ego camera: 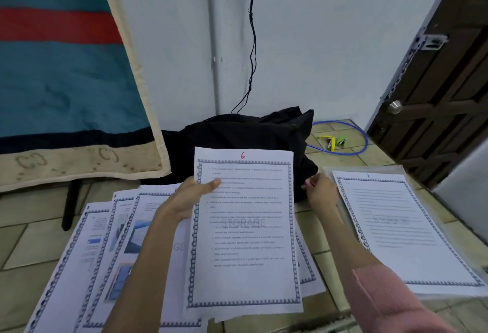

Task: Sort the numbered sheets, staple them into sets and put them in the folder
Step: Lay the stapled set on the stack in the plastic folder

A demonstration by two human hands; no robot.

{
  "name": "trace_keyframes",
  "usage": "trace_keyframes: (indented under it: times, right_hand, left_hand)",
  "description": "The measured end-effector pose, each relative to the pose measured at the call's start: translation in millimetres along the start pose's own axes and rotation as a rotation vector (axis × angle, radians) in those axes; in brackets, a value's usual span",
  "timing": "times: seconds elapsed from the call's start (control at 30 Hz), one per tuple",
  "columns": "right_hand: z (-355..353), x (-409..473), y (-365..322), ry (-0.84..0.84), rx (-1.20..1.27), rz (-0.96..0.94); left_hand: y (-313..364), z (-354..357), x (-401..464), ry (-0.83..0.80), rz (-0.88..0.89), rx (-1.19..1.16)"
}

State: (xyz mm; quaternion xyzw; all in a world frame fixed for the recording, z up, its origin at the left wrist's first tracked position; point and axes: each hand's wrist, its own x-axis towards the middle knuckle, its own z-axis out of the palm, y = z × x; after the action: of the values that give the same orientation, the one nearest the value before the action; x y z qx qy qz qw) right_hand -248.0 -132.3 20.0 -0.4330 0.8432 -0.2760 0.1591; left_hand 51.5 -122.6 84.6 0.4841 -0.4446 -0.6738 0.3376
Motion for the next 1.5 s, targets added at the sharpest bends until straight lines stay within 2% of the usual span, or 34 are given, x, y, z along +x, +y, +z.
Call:
trace_keyframes:
  times: [0.1,0.13,0.17,0.2,0.23,0.27,0.3,0.37,0.47,0.57,0.63,0.73,0.87,0.97,1.07,1.1,1.17,1.3,1.43,1.5]
  right_hand:
    - [-9.0,-3.6,-12.2,0.066,-0.054,-0.037]
    - [-17.5,-7.1,-19.1,0.047,0.096,-0.029]
    - [-29.6,-12.5,-27.5,-0.069,0.350,0.026]
    - [-44.4,-19.6,-33.7,-0.267,0.605,0.100]
    - [-59.4,-25.1,-34.9,-0.476,0.738,0.148]
    - [-74.5,-29.2,-32.7,-0.610,0.769,0.139]
    - [-88.8,-32.2,-28.6,-0.659,0.744,0.096]
    - [-118.1,-37.9,-14.5,-0.603,0.655,-0.012]
    - [-153.9,-32.3,15.7,-0.285,0.495,-0.088]
    - [-180.7,-14.4,61.7,0.006,0.408,-0.036]
    - [-195.7,-7.0,92.6,0.164,0.309,0.029]
    - [-204.9,-9.0,126.6,0.301,0.159,0.130]
    - [-190.0,-7.4,153.6,0.282,0.023,0.163]
    - [-177.2,0.8,169.5,0.223,-0.094,0.210]
    - [-159.3,4.3,173.9,0.119,-0.378,0.235]
    - [-152.2,4.7,171.3,0.120,-0.448,0.209]
    - [-134.6,3.1,163.7,0.091,-0.429,0.113]
    - [-97.8,-6.0,163.0,-0.141,-0.370,0.042]
    - [-91.5,-5.9,169.0,-0.134,-0.369,0.058]
    - [-93.9,-3.1,162.9,-0.165,-0.384,0.084]
  left_hand:
    - [10.7,-1.8,3.5,0.004,0.024,-0.040]
    - [16.5,-1.0,5.9,0.017,0.032,-0.060]
    - [22.9,0.8,9.2,0.028,0.041,-0.088]
    - [29.6,4.0,13.5,0.039,0.048,-0.120]
    - [36.1,9.1,18.7,0.048,0.048,-0.154]
    - [42.1,17.0,24.2,0.056,0.039,-0.182]
    - [47.3,27.9,30.2,0.060,0.023,-0.204]
    - [52.5,57.6,42.7,0.041,-0.011,-0.219]
    - [50.3,115.9,62.4,-0.040,-0.056,-0.232]
    - [43.0,181.4,69.0,-0.186,-0.105,-0.182]
    - [28.0,223.5,68.2,-0.267,-0.091,-0.021]
    - [-12.5,275.0,73.5,-0.222,0.014,0.198]
    - [-51.4,308.9,75.5,-0.108,0.181,0.538]
    - [-68.2,316.1,73.1,-0.084,0.294,0.669]
    - [-83.5,314.1,76.4,-0.042,0.370,1.054]
    - [-86.6,312.4,76.9,-0.058,0.363,1.187]
    - [-92.2,311.3,76.5,-0.136,0.368,1.355]
    - [-103.2,306.2,76.6,-0.190,0.381,1.518]
    - [-105.8,304.6,73.5,-0.166,0.390,1.587]
    - [-98.3,300.1,69.9,-0.230,0.377,1.554]
